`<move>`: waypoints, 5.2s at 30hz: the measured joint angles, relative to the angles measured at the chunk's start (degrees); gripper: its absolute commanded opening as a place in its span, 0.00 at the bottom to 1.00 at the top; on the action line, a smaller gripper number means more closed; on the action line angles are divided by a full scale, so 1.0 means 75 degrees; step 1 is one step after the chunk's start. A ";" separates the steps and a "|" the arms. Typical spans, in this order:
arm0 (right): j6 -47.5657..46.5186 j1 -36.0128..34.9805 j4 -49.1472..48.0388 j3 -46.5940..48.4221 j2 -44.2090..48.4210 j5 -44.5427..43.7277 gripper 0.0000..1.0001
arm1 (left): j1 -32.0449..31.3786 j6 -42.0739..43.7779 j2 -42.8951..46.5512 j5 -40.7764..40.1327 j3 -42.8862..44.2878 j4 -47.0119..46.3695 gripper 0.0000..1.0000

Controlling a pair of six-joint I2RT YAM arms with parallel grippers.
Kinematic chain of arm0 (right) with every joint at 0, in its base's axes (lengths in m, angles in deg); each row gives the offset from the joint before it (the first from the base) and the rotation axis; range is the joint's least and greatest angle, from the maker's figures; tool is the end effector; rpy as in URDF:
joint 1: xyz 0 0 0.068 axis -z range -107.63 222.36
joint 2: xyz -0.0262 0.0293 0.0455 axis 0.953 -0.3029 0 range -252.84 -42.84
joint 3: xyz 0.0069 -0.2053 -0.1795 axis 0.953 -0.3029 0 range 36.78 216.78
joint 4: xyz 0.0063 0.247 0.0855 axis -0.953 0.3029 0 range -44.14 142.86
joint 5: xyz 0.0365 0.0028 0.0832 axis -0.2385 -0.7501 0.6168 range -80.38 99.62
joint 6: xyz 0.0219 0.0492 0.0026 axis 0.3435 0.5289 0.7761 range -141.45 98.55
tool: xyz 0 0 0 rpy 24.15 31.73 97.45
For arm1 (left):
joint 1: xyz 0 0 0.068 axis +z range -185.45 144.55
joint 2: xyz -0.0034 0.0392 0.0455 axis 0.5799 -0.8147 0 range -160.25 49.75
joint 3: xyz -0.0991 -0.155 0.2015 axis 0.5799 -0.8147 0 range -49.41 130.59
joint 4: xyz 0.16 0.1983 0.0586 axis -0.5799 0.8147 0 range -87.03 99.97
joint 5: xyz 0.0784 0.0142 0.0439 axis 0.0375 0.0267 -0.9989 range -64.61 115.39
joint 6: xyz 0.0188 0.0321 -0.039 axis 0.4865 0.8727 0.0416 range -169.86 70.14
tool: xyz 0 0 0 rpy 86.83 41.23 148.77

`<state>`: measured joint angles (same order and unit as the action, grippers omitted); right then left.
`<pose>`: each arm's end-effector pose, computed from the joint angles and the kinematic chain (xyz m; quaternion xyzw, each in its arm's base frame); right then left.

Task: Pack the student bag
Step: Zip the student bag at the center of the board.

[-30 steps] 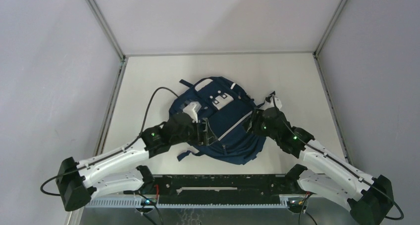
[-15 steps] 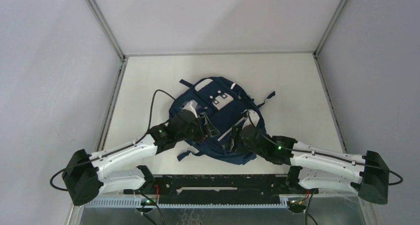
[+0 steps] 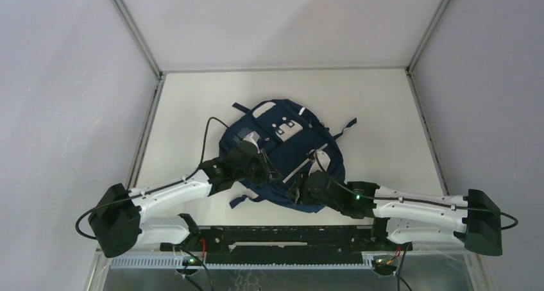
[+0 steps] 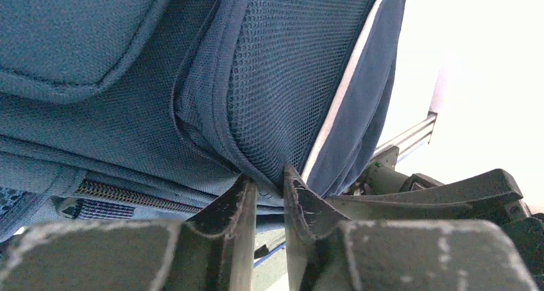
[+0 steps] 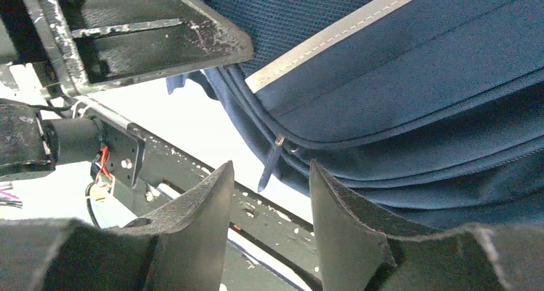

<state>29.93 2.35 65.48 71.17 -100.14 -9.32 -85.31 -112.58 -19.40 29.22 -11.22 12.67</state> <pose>0.0812 0.1893 0.2228 -0.0809 0.9017 0.2725 0.3257 0.1593 -0.1927 0.2144 -0.0878 0.9040 -0.3639 0.2063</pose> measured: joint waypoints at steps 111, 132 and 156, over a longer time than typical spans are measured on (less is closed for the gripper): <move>-0.1314 0.2704 -0.1014 -0.0618 -0.0356 0.0382 0.00 | 0.0242 -0.1169 -0.1247 -0.0589 0.1545 0.1614 0.67; -0.1107 0.1687 -0.0982 -0.0618 -0.0256 -0.0268 0.00 | 0.0892 -0.2652 -0.1323 -0.0898 0.1364 0.1236 0.49; -0.1480 0.3261 -0.0676 -0.0568 0.0198 0.0431 0.00 | 0.1938 -0.1230 -0.0536 0.0032 0.0606 0.0268 0.00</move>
<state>18.82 26.80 60.41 66.91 -98.65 -6.08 -70.78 -121.80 -23.42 29.47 -6.67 14.68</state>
